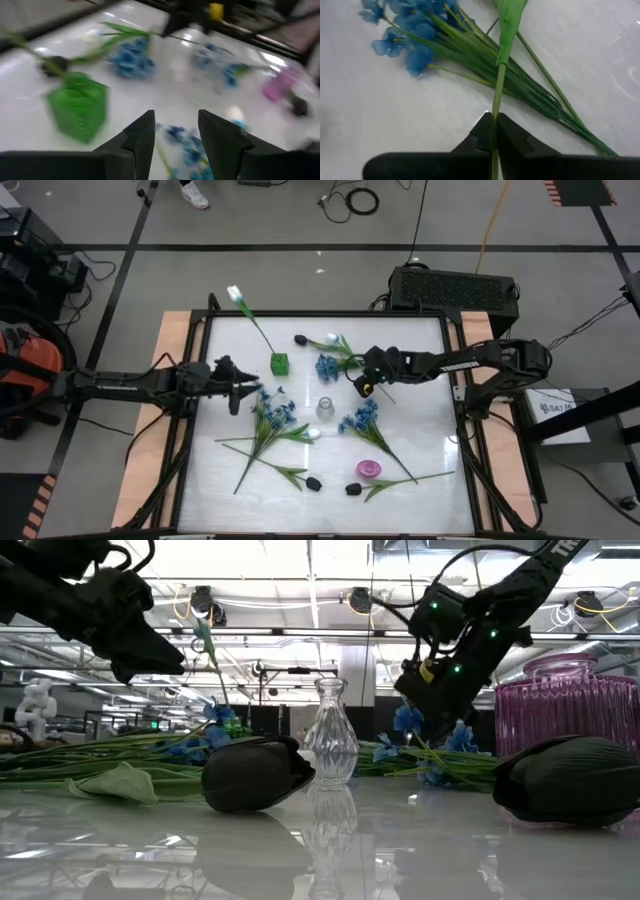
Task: Sort flowers into vase by color
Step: Put the right white flower into the green vase
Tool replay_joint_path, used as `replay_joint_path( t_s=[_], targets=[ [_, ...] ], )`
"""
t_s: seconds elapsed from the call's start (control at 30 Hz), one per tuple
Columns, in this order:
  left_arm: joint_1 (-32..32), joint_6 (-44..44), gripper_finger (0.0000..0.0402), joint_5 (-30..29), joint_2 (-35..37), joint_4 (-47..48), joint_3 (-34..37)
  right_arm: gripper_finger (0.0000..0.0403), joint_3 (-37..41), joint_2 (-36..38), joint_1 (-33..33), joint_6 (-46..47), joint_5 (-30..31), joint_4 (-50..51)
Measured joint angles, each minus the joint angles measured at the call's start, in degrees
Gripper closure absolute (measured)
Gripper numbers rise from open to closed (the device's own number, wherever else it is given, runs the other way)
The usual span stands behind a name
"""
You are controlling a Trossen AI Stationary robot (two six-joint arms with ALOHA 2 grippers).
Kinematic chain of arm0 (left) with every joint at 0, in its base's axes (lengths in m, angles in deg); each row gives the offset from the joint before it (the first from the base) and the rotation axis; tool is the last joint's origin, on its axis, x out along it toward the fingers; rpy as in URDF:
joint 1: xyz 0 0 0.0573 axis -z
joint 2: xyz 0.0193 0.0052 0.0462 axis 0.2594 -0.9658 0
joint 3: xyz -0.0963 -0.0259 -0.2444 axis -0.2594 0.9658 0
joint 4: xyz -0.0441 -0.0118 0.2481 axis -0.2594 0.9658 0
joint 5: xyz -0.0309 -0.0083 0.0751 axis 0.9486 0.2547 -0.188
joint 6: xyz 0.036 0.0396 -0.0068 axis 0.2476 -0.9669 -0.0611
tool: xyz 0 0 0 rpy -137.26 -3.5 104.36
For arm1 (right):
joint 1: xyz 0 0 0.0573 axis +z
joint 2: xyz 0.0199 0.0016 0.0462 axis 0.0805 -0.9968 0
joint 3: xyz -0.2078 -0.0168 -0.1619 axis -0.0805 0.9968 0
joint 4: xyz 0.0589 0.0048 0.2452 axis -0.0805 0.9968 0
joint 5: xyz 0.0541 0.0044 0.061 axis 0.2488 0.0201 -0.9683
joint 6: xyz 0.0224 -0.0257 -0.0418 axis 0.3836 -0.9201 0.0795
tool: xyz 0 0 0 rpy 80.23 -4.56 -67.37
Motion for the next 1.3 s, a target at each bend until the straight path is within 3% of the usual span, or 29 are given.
replay_joint_path(
  t_s=[0.17,0.27,0.33,0.53,0.7,0.9,0.97,1.3],
  targets=[
    [0.0,-2.2,0.0244,-14.6,1.6,-1.0,0.0,0.04,0.0,4.9,0.5,-0.5,-1.0,1.2],
    [-0.4,-4.5,0.0244,-18.8,2.2,-3.2,0.0,0.04,0.0,8.0,1.0,-0.6,-1.7,2.6],
    [-1.0,-5.7,0.0244,-17.6,2.2,-5.3,0.0,0.04,0.0,10.1,1.5,-0.7,-1.9,3.0],
    [-2.3,-4.8,0.0244,-5.4,2.1,-10.2,0.0,0.04,0.0,14.6,4.5,-2.5,-1.8,-2.6],
    [-2.2,-4.6,0.0244,3.3,2.0,-17.3,-0.1,0.04,-0.1,11.6,8.9,-8.3,-0.3,-30.8],
    [-2.1,-4.6,0.0244,5.6,2.0,-19.7,-0.1,0.0401,-0.1,2.4,11.0,-18.8,-0.5,-68.9],
    [-2.1,-4.6,0.0244,5.6,2.0,-19.7,-0.1,0.0401,-1.3,-1.3,10.5,-20.1,-0.3,-77.5],
    [-2.1,-4.3,0.0244,5.2,1.9,-22.5,-0.1,0.0401,-19.8,-17.6,7.7,-27.1,-3.8,-78.5]
  ],
)
